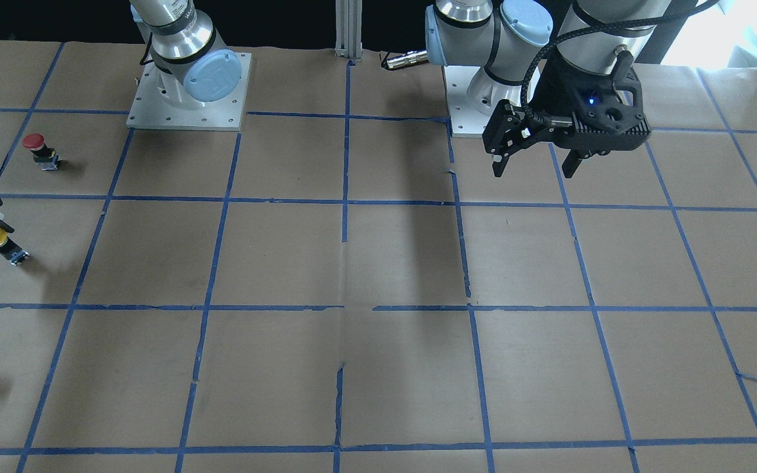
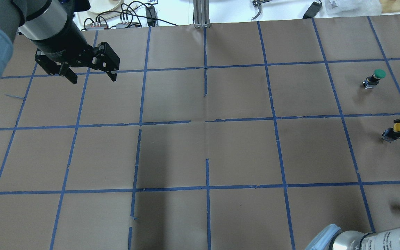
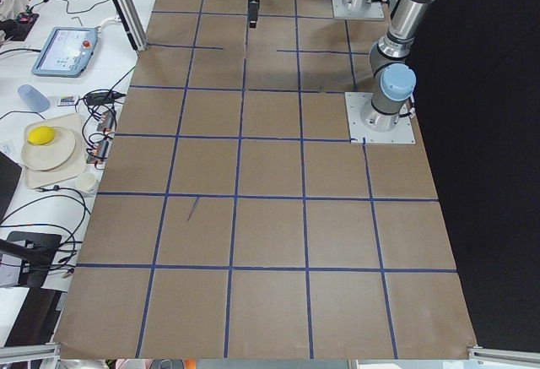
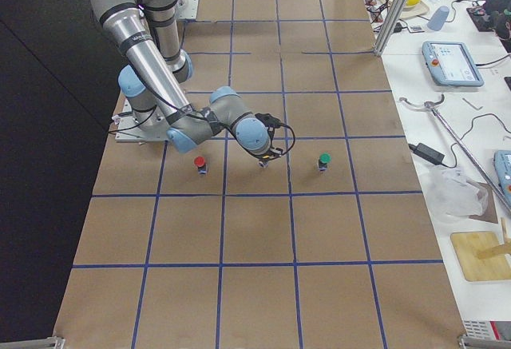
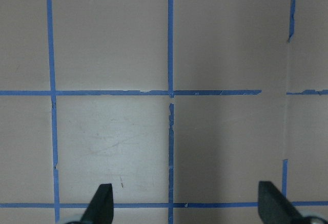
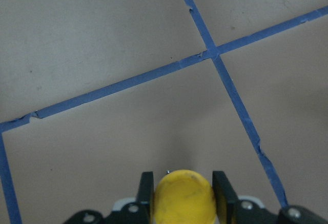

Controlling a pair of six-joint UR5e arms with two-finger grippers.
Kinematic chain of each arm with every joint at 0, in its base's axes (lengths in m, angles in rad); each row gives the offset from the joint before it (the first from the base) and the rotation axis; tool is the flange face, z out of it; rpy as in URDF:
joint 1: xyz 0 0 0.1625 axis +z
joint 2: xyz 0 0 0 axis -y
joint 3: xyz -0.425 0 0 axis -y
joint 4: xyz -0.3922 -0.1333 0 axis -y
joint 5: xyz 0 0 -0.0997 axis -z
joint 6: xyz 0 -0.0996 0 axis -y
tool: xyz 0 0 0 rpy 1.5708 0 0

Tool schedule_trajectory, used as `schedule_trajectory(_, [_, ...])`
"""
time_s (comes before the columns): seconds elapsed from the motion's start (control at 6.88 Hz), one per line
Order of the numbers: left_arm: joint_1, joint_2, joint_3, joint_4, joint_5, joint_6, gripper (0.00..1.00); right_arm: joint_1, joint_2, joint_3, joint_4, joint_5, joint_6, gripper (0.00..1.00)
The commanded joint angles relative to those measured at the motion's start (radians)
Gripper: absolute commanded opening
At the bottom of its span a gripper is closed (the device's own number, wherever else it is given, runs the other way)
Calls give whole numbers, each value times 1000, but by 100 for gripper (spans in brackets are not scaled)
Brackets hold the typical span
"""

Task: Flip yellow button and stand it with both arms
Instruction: 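Lower the button upright onto the table with the right gripper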

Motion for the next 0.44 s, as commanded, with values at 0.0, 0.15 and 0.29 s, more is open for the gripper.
schedule_trajectory(0.0, [1, 0, 7, -1, 2, -2, 100, -21, 8, 1, 2, 21, -60, 30])
schedule_trajectory(0.15, [1, -2, 8, -1, 2, -5, 100, -21, 8, 2, 2, 25, -60, 64])
schedule_trajectory(0.29, [2, -2, 11, -3, 2, -6, 100, -21, 8, 2, 1, 20, -57, 74])
